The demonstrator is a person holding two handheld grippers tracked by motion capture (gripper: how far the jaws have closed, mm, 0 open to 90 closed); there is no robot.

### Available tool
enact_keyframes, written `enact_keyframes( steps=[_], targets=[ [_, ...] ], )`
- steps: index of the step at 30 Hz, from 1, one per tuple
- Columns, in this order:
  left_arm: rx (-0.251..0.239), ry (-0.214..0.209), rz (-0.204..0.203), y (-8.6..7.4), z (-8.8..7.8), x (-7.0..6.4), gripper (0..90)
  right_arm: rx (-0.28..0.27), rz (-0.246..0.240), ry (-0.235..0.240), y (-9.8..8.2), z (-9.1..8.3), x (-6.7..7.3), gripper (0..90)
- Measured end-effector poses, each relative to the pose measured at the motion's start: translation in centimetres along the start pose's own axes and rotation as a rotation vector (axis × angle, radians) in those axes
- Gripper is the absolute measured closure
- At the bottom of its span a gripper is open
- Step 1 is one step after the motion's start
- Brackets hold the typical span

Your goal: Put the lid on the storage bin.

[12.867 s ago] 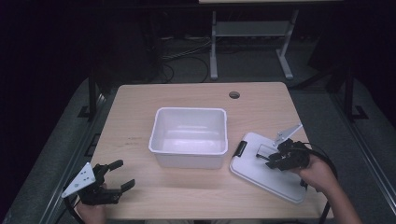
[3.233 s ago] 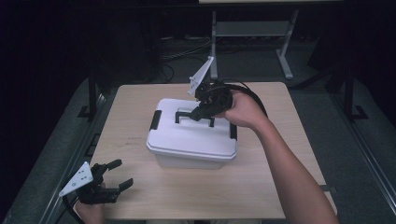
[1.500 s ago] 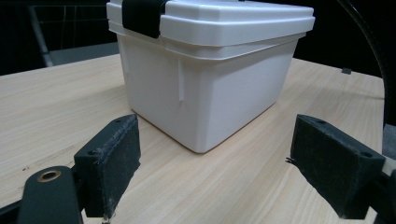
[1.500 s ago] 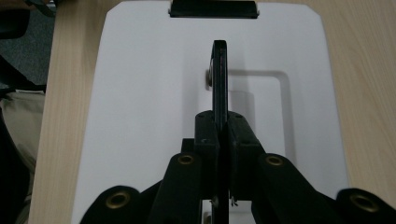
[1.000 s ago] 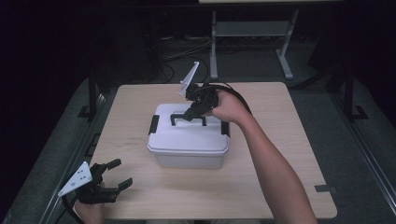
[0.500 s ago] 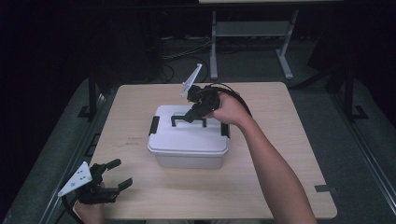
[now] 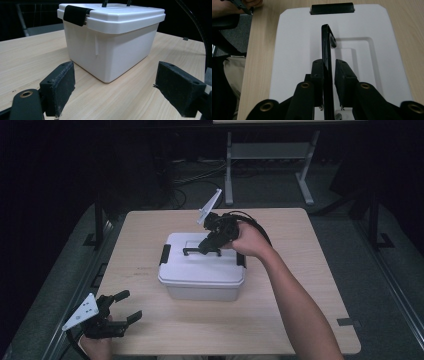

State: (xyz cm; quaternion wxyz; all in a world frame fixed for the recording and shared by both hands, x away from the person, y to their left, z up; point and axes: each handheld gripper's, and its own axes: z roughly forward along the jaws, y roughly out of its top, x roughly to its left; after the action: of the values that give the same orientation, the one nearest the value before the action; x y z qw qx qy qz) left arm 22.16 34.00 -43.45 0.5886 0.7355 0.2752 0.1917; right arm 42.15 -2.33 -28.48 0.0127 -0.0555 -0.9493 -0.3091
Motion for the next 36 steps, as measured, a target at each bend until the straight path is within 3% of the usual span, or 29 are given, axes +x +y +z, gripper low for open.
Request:
enact_keyframes(
  steps=[36],
  targets=[
    [0.009,-0.009,0.010,0.1,0.4,-0.3,15.7,-0.068,0.071,-0.049,-1.7,-2.5,1.4,43.9]
  ],
)
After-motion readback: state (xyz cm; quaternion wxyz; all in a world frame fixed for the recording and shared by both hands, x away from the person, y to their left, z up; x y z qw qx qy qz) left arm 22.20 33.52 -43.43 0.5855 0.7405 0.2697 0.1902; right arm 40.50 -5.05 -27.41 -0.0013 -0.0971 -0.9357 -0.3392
